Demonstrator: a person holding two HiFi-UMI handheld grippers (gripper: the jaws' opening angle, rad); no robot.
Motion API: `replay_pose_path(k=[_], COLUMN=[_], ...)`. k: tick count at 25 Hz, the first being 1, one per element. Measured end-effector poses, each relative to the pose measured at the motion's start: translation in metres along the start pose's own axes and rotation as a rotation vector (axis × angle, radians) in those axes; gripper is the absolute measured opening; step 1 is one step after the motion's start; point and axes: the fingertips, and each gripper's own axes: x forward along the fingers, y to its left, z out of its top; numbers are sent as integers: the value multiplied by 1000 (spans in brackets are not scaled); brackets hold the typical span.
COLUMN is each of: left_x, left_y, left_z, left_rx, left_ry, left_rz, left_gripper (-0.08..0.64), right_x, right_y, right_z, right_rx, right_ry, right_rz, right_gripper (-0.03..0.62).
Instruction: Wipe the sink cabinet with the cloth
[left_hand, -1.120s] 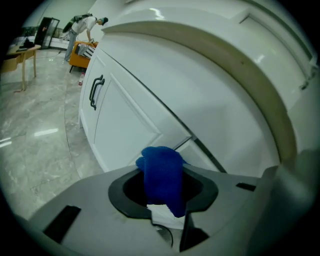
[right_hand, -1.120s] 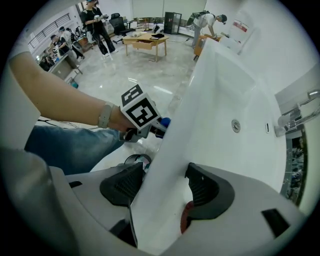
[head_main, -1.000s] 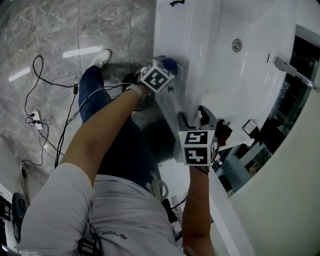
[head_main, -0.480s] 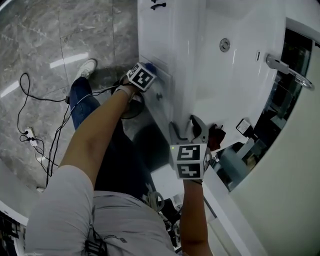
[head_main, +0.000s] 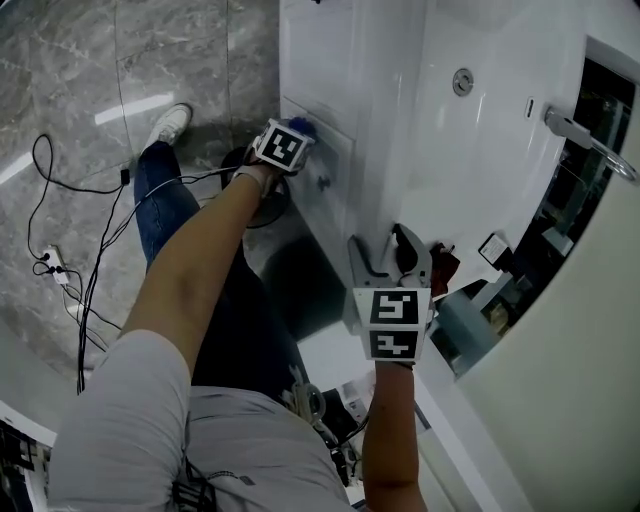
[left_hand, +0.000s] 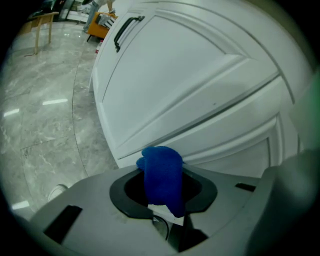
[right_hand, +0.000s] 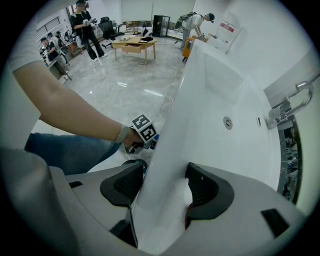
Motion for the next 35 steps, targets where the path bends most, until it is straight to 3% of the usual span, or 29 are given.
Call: replay_pose_path(k=[8, 20, 31, 35], left_x=[-22, -77, -125, -124], left_y=[-36, -89, -116, -130], left_z=[-6, 20, 55, 42], left_rx=[18, 77, 120, 164], left_ry=[-25, -115, -265, -244], left_rz=[-89, -153, -182, -209], left_gripper=[98, 98, 98, 98], right_x=[3, 3, 3, 3], right_y=[1, 2, 3, 2], right_z=[0, -1, 0, -2], right_rx=[3, -10, -20, -16], right_ry=[-25, -40, -39, -44], right_rz=[-12, -3, -16, -21], right_gripper=[251, 252, 252, 252])
